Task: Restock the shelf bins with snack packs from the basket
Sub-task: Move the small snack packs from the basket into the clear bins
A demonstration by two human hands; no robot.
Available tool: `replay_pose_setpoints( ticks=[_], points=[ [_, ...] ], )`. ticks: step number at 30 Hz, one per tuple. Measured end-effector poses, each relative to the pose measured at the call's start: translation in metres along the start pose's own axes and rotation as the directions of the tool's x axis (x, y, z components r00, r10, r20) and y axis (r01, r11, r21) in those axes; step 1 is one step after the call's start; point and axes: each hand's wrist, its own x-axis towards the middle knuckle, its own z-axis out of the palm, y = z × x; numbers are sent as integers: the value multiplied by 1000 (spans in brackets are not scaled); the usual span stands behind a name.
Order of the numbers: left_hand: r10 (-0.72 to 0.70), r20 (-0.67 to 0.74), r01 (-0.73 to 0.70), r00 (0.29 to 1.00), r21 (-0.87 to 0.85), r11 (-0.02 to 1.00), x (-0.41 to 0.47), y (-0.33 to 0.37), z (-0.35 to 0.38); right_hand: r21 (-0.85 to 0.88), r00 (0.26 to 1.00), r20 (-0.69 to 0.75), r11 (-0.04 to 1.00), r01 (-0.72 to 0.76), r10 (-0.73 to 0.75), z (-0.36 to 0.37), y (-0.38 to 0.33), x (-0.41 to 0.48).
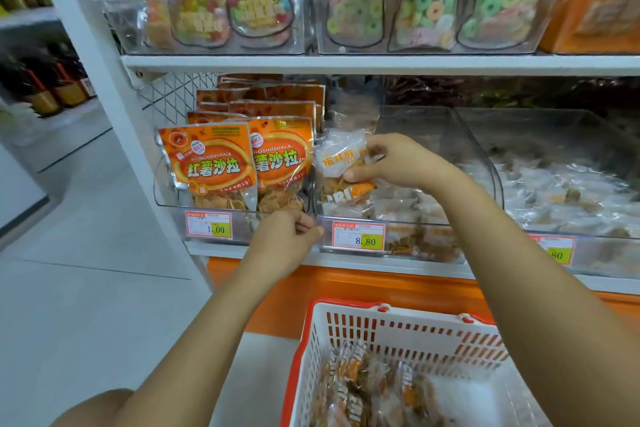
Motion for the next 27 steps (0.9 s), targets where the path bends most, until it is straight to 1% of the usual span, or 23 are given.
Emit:
replay_pose_setpoints(
  ticks=[3, 5, 7, 11, 13, 15, 17, 18, 20, 23, 27],
  points=[
    [11, -12, -11, 1000, 21, 1000, 1, 1, 0, 22, 999, 46, 1000, -19, 18, 3, 2, 1],
    [15, -23, -14, 1000, 52, 999, 0, 2, 0, 47, 999, 25, 999, -22, 21, 10, 3, -4],
    [20, -33, -18, 999, 79, 997, 1, 4, 0, 80, 1000, 18, 997, 11, -12, 18, 2, -12],
    [36, -61, -27, 997, 148, 989, 1, 8, -1, 71, 998, 45, 996, 51, -54, 30, 2, -23],
    [46, -97, -25, 994, 206, 978, 0, 11, -1, 189, 999, -5, 981, 40, -39, 33, 7, -22],
    [79, -166, -41, 983, 221, 974, 1, 13, -2, 383, 995, -87, 923, -16, 53, 34, 14, -17],
    [168, -220, -125, 961, 199, 972, 1, 15, -3, 533, 979, -117, 842, -78, 165, 39, 17, -12],
    [218, -216, -174, 952, 206, 963, 2, 16, -2, 556, 971, -130, 825, -98, 203, 42, 17, -10],
    [265, -176, -215, 948, 257, 942, 3, 16, 1, 532, 958, -188, 842, -87, 218, 46, 13, -8],
    [297, -144, -234, 944, 344, 910, 7, 13, 8, 458, 948, -272, 889, -26, 167, 49, 8, -10],
    [345, -122, -285, 931, 350, 892, 9, 7, 6, 362, 945, -316, 932, 34, 88, 60, 10, -23]
  ],
)
